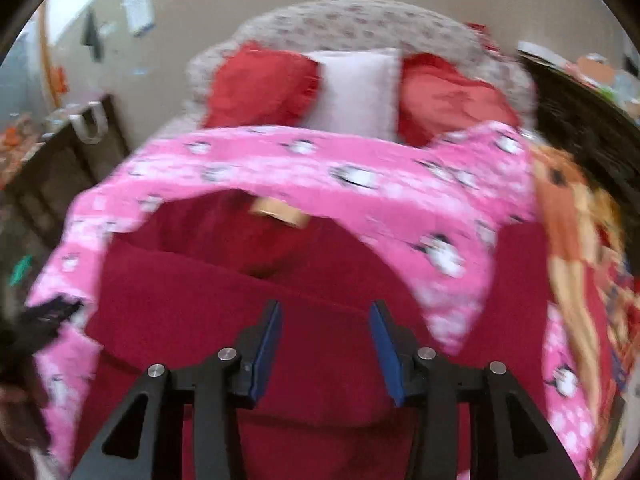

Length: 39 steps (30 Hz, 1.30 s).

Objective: Fold small clothes
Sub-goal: 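Move the right gripper to the other sleeve and grasp its cuff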

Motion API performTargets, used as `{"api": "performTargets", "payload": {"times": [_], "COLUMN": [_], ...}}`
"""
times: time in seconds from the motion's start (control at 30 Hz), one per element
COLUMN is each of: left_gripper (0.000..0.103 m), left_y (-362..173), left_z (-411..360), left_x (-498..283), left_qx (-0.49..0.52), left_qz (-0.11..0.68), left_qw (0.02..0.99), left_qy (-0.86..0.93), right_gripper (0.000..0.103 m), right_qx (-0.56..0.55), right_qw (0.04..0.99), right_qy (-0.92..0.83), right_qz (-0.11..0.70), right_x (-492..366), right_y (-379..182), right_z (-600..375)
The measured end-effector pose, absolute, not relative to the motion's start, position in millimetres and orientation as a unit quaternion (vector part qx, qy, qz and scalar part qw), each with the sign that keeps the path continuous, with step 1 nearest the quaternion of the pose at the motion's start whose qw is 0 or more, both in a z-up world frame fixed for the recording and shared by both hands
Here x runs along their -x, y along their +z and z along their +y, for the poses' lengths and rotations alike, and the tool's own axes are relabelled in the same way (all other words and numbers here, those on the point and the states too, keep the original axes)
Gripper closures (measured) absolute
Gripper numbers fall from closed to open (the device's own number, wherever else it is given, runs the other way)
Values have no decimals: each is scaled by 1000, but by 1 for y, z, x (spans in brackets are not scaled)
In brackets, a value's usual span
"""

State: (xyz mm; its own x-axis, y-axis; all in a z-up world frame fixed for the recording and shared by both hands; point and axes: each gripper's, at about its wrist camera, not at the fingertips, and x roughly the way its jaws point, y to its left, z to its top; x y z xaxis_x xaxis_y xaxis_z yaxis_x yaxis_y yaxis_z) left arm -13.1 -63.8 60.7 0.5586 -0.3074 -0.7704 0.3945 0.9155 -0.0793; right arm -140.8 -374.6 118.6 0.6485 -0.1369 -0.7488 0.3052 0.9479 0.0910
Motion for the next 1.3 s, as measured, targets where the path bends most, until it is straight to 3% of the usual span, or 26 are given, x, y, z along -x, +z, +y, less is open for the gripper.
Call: {"api": "performTargets", "payload": {"times": [0.17, 0.27, 0.37, 0.5, 0.73, 0.8, 0.93, 1.03, 1.13, 1.3], "left_gripper": [36, 36, 36, 36, 36, 36, 36, 36, 36, 34], "left_y": [38, 32, 35, 48, 75, 69, 42, 41, 42, 39], "left_z": [-77, -75, -72, -66, -88, -105, -137, -142, -142, -143], "left_x": [1, -5, -8, 1, 30, 34, 40, 47, 46, 44], "left_qx": [-69, -64, -63, -62, -47, -62, -109, -127, -122, -127], "left_qz": [453, 454, 459, 442, 404, 414, 454, 439, 444, 444], "left_qw": [873, 874, 873, 881, 892, 883, 854, 861, 858, 858], "left_qy": [-169, -158, -155, -158, -199, -212, -230, -224, -226, -224], "right_gripper": [60, 68, 68, 68, 60, 60, 60, 54, 38, 37], "right_qx": [-97, -62, -56, -68, -87, -104, -129, -140, -154, -217], "right_qw": [906, 889, 875, 884, 874, 854, 870, 874, 858, 832], "right_qy": [-8, -10, -29, -27, -111, -121, -97, -150, -231, -269], "right_qz": [411, 453, 481, 462, 466, 496, 466, 441, 432, 434], "right_x": [92, 63, 47, 74, 139, 144, 163, 170, 169, 163], "right_y": [108, 74, 40, 63, 60, 41, 66, 85, 88, 71], "right_z": [-326, -300, -297, -296, -339, -352, -366, -401, -455, -531]}}
